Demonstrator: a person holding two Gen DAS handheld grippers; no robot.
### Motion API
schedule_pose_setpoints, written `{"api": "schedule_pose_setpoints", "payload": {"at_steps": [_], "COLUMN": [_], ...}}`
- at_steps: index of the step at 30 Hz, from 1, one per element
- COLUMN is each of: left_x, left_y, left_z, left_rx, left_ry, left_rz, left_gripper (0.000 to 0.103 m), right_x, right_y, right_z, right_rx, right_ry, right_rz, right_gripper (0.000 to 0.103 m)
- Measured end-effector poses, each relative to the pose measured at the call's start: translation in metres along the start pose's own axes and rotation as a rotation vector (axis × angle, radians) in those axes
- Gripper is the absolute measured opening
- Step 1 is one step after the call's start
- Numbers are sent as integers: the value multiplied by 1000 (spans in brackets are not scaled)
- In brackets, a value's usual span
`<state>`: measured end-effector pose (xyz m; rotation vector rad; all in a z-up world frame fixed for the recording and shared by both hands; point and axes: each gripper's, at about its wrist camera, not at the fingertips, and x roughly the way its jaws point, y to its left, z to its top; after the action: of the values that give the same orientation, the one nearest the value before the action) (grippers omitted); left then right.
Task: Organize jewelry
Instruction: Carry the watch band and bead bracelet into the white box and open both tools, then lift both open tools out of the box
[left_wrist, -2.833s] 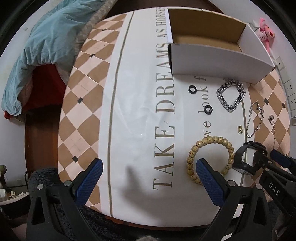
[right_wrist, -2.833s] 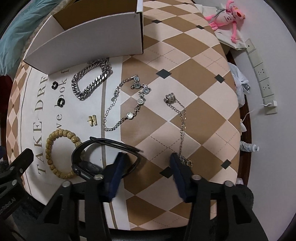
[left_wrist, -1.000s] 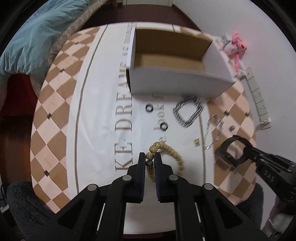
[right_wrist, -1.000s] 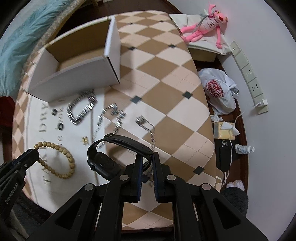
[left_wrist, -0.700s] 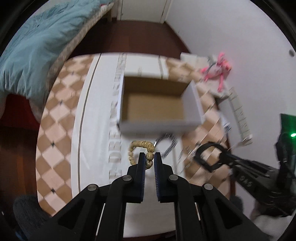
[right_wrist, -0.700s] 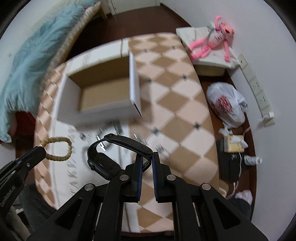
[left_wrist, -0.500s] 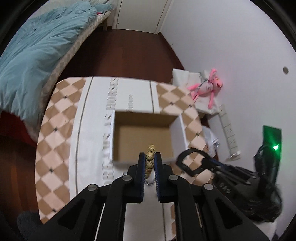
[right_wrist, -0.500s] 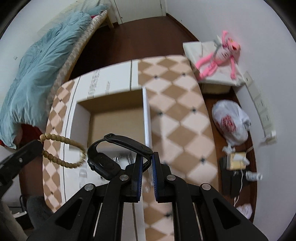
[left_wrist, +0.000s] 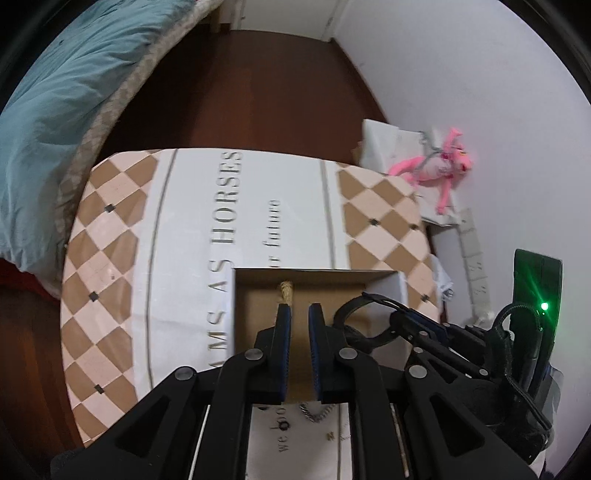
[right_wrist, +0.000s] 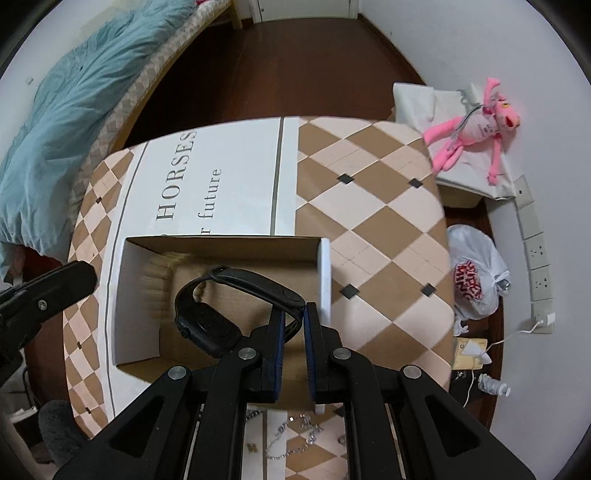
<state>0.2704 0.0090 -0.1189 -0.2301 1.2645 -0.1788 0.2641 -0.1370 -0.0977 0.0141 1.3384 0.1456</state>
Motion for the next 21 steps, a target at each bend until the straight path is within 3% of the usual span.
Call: {"api": "schedule_pose_setpoints", "payload": {"at_steps": [1, 3, 6, 8, 10, 12, 13, 14, 16, 21], "left_x": [2, 4, 0, -2, -6, -8, -9, -9, -8, -2], "left_y": [1, 5, 12, 15, 18, 21, 22, 24, 27, 27], "left_z": [3, 6, 4, -1, -6, -14, -18, -22, -31, -53], "left_rx": [3, 0, -6, 1, 4, 8, 10, 11, 6, 21], "left_ry": [1, 8, -12, -27, -55, -83, -93, -101, -111, -128], "left_rz": [9, 38, 74, 113, 153, 195, 204, 214, 233, 277], "left_gripper": [9, 9, 16, 33, 59, 70, 73, 76, 98, 100], "right_x": [8, 13, 8, 3, -3, -6, -8, -9, -9, -5], "right_y": [-2, -5, -6, -4, -1, 2, 3, 4, 4, 1], "right_z": [3, 4, 0, -3, -6, -11, -15, -18, -27, -45], "right_rx": [-1, -1, 5, 1, -7, -16, -20, -24, -22, -16], "right_ry": [19, 29, 11, -14, -30, -49, -57, -62, -64, -68], "right_rz": [18, 27, 33, 31, 17, -5, -18, -30, -51, -84], "right_gripper": [15, 36, 52, 59, 62, 81, 85, 89, 89, 97]}}
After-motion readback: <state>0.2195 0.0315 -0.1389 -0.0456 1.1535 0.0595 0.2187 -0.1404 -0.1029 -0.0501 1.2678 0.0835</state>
